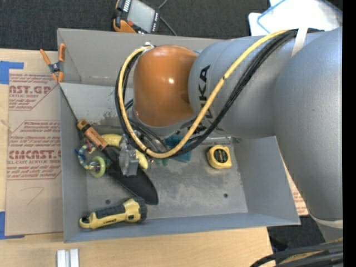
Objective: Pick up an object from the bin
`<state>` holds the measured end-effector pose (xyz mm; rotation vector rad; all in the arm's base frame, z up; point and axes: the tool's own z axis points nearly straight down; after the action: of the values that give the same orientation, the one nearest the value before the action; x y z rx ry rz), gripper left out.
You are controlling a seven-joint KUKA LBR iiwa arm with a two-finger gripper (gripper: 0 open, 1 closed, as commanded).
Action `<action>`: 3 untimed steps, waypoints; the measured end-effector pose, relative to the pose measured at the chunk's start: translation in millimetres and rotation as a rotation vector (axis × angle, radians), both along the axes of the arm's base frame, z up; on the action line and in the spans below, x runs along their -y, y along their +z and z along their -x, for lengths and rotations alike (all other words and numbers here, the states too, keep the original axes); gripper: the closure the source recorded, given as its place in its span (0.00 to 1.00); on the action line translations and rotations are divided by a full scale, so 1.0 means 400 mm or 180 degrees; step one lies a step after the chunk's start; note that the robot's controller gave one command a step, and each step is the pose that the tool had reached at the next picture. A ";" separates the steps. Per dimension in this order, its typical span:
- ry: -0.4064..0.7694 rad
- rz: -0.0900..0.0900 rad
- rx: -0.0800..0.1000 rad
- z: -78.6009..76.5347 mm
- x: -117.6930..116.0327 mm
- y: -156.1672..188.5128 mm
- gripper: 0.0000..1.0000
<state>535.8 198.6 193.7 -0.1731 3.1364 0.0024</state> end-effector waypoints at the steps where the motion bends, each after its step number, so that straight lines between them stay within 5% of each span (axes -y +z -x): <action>1: -0.0027 -0.0003 0.0002 -0.003 0.000 -0.002 1.00; 2: 0.0429 -0.0002 0.0007 -0.002 0.086 0.075 1.00; 3: -0.0545 -0.0011 0.0004 -0.072 0.059 -0.049 1.00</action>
Offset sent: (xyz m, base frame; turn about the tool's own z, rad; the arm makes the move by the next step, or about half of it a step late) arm -0.0001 -0.0445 0.0390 -0.1573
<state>564.5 175.0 173.9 0.0957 3.1381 0.0076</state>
